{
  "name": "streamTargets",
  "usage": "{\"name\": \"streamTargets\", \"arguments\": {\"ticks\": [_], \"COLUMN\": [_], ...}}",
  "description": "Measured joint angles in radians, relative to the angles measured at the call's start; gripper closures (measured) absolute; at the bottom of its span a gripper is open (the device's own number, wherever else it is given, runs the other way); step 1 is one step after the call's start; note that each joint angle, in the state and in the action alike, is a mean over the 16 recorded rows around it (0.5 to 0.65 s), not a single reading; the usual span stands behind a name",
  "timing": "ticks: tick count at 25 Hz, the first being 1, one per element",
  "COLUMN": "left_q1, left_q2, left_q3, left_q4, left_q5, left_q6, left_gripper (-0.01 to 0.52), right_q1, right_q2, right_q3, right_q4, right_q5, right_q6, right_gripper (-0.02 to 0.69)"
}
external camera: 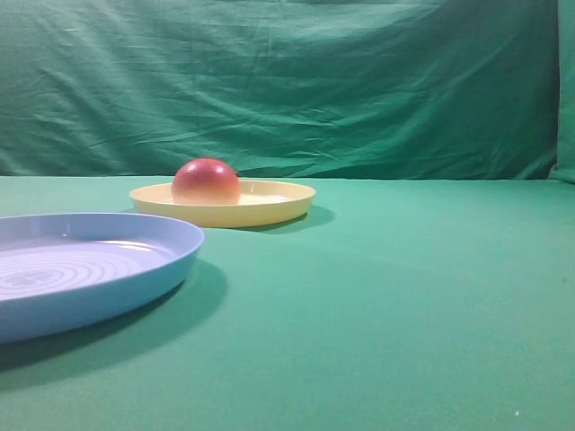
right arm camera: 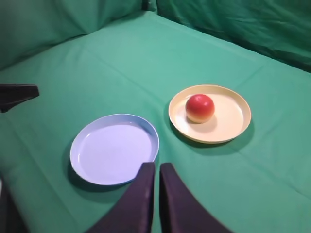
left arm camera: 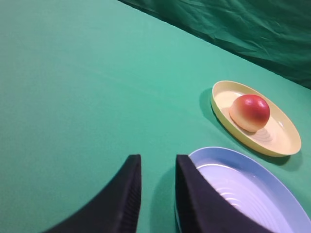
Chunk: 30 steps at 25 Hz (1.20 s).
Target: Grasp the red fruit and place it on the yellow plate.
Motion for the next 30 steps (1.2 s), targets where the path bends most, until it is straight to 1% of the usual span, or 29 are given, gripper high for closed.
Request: {"name": "streamTargets", "arguments": {"ticks": [4, 8, 16, 23, 30], "left_q1": [0.0, 0.0, 0.0, 0.0, 0.0], "left_q2": [0.0, 0.0, 0.0, 0.0, 0.0], "left_q3": [0.0, 0.0, 0.0, 0.0, 0.0], "left_q4": [0.0, 0.0, 0.0, 0.0, 0.0], "left_q5": [0.0, 0.0, 0.0, 0.0, 0.0], "left_q6": [0.0, 0.0, 0.0, 0.0, 0.0], "left_gripper": [0.357, 0.357, 0.357, 0.357, 0.357], "right_q1": [-0.007, -0.046, -0.213, -0.375, -0.451], "right_q2": [-0.06, -0.091, -0.189, -0.356, -0.49], "right_q3": [0.029, 0.084, 0.301, 0.531, 0.703], "right_q4": [-0.05, -0.102, -0.176, -0.187, -0.194], "right_q5": [-0.018, -0.072, -0.208, -0.303, -0.36], "right_q6": [0.027, 0.062, 0.117, 0.087, 0.039], "right_gripper": [0.665, 0.665, 0.665, 0.665, 0.665]}}
